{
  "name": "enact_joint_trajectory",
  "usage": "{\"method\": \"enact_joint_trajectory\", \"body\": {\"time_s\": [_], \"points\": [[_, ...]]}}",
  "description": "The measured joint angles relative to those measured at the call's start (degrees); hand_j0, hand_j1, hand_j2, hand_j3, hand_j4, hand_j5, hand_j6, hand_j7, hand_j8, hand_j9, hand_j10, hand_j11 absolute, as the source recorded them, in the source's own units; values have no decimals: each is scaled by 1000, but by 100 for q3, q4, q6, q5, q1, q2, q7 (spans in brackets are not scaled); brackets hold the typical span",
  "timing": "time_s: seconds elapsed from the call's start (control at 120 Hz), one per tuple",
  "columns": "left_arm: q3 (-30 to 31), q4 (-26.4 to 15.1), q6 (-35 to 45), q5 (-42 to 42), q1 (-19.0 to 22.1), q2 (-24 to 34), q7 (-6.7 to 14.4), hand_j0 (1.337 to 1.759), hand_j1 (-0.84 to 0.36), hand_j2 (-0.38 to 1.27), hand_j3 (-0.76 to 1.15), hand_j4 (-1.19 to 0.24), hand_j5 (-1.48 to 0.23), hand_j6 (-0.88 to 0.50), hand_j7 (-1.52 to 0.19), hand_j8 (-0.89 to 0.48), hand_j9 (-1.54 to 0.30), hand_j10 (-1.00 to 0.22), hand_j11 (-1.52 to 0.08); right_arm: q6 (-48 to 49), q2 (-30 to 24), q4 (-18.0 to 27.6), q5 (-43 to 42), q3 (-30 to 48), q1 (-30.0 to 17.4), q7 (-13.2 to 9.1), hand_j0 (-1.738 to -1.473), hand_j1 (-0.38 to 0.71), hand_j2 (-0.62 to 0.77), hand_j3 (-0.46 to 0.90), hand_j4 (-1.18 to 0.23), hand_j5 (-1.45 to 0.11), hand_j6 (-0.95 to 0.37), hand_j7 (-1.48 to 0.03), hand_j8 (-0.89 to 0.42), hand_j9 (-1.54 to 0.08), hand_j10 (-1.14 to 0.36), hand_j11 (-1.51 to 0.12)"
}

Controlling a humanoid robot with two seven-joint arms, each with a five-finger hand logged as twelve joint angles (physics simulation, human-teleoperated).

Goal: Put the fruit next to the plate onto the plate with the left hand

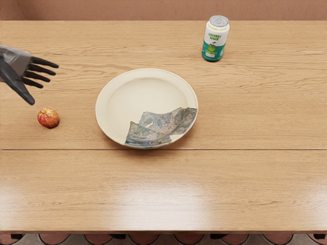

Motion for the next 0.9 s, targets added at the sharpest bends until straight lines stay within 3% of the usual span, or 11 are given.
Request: {"method": "enact_joint_trajectory", "body": {"time_s": [0.217,0.342,0.433,0.608,0.9], "points": [[-15,6,-1,40,26,-64,94,1658,349,-1,0,-2,0,-2,0,-2,0,-2,0,-2,0,-21,0,-1,0,0,-1658,-322,-5,0,-22,-29,-22,-29,-22,-29,-22,-29],[-301,0,0,875,496,-508,129,1658,349,-1,0,-2,0,-3,0,-3,0,-2,0,-3,0,-26,2,0,0,0,-1658,-322,-5,0,-22,-29,-22,-29,-22,-29,-22,-29],[-602,-23,1,1306,605,-248,138,1658,345,-1,0,-6,-4,-6,-4,-6,-4,-5,-4,-3,0,-27,1,0,0,0,-1658,-322,-5,0,-22,-29,-22,-29,-22,-29,-22,-29],[-992,-49,0,1738,814,-341,143,1658,340,1,0,-11,-10,-11,-10,-11,-10,-10,-10,-4,0,-28,0,1,0,0,-1658,-322,-5,0,-22,-29,-22,-29,-22,-29,-22,-29],[-1074,-53,1,2198,1063,-640,144,1658,339,1,0,-12,-11,-12,-11,-12,-11,-11,-11,-3,0,-28,2,-1,0,0,-1658,-322,-5,0,-22,-29,-22,-29,-22,-29,-22,-29]]}}
